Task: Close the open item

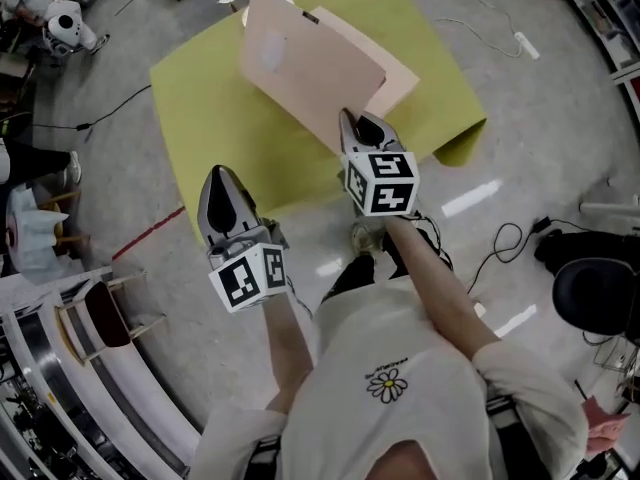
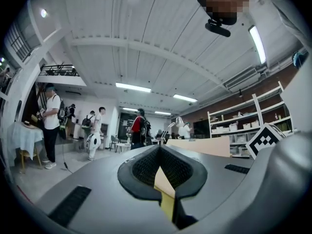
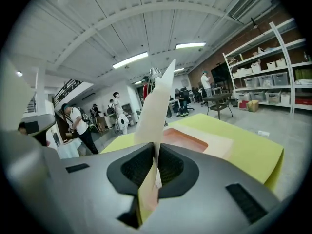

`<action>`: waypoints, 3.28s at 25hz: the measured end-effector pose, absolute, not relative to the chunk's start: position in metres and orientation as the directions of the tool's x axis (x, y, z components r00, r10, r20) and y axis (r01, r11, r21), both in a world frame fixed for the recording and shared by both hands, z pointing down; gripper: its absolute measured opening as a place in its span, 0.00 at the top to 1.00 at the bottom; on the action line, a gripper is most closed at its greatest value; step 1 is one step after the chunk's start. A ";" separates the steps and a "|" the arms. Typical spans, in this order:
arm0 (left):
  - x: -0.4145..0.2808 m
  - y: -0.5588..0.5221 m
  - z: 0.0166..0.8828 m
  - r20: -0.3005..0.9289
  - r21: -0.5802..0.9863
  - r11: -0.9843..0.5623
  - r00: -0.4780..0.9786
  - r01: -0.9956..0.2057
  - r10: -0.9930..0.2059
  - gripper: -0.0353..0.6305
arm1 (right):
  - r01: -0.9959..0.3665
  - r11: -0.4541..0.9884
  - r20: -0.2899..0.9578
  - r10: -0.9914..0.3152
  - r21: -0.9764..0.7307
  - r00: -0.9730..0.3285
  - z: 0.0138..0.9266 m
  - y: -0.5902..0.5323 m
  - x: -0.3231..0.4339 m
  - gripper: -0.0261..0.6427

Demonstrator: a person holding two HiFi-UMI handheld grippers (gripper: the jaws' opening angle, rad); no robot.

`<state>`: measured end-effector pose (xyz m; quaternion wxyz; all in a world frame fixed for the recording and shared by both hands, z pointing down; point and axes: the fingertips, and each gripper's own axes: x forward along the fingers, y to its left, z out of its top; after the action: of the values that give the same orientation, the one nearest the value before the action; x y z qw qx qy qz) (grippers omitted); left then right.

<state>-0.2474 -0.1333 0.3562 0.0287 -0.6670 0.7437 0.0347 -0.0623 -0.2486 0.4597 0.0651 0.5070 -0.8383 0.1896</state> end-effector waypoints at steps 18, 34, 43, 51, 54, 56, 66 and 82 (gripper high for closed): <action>-0.248 -0.131 0.378 -0.046 0.037 0.120 -0.121 -0.992 -0.992 0.93 | -0.976 0.147 0.511 -0.833 -0.163 -0.211 0.526 -0.297 -0.002 0.85; -0.230 -0.147 0.374 -0.048 0.035 0.057 -0.059 -0.998 -0.997 0.93 | -0.996 0.028 0.560 -0.826 -0.086 -0.071 0.539 -0.299 0.006 0.73; -0.231 -0.144 0.381 -0.038 0.028 0.053 -0.054 -0.998 -0.998 0.93 | -0.955 0.210 0.526 -0.848 0.211 -0.070 0.533 -0.302 -0.012 0.80; -0.228 -0.145 0.382 -0.033 0.033 0.049 -0.050 -0.998 -0.998 0.93 | -0.921 0.349 0.643 -0.748 0.171 -0.164 0.541 -0.305 -0.027 0.94; -0.222 -0.145 0.386 -0.028 0.020 0.028 -0.028 -0.999 -0.999 0.93 | -0.887 0.415 0.683 -0.709 0.203 -0.175 0.542 -0.307 -0.029 0.94; -0.219 -0.144 0.386 -0.029 0.023 0.021 -0.022 -1.000 -0.999 0.93 | -0.854 0.472 0.719 -0.669 0.217 -0.187 0.542 -0.306 -0.032 0.94; -0.208 -0.142 0.390 -0.007 0.021 0.021 -0.021 -1.000 -1.000 0.93 | -0.803 0.591 0.867 -0.435 0.072 -0.242 0.548 -0.310 -0.032 0.94; -0.141 -0.261 0.458 0.207 0.035 -0.153 0.157 -0.988 -0.966 0.93 | -0.833 0.547 0.825 -0.427 -0.089 -0.369 0.549 -0.304 -0.025 0.94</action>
<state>-0.1405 -0.2611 0.4577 -0.0807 -0.7562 0.6458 -0.0677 -0.0252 -0.3043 0.5493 0.3937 0.4006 -0.7863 0.2572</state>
